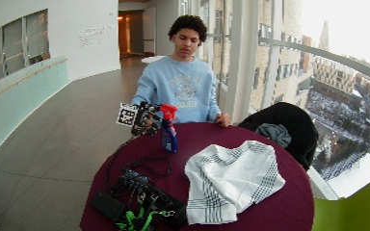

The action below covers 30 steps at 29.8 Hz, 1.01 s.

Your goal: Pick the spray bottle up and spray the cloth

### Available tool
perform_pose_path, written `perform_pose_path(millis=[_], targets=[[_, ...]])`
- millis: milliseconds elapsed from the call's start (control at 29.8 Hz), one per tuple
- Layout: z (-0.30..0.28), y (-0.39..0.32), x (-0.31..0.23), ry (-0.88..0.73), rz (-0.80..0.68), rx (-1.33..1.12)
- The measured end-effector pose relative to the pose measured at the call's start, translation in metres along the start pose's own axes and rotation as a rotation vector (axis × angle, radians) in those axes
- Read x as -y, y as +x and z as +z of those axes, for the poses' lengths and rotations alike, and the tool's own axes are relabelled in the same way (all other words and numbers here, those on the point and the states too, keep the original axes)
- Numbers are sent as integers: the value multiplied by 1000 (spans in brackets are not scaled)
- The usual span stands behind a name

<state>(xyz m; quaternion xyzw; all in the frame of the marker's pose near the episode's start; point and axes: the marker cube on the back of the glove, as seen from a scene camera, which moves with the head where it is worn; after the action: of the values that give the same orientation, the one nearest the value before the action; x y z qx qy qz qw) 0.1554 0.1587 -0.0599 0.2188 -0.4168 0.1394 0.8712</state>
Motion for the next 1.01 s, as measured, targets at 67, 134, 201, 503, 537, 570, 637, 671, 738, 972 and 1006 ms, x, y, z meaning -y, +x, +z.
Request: perform_pose_path(millis=[67, 134, 201, 503, 537, 570, 637, 671, 738, 972, 1006], targets=[[4, 4, 10, -28, 17, 19], [10, 8, 22, -40, 8, 36], [17, 12, 33, -50, -19, 53], [49, 17, 66, -135, -69, 233], [51, 16, 68, -140, -71, 260], [53, 16, 70, -142, -73, 283], [56, 16, 73, -135, -76, 312], [58, 16, 73, -126, -77, 318], [58, 16, 74, -107, -77, 310], [50, -1, 88, -87, -57, 218], [48, -4, 90, -93, -56, 211]])
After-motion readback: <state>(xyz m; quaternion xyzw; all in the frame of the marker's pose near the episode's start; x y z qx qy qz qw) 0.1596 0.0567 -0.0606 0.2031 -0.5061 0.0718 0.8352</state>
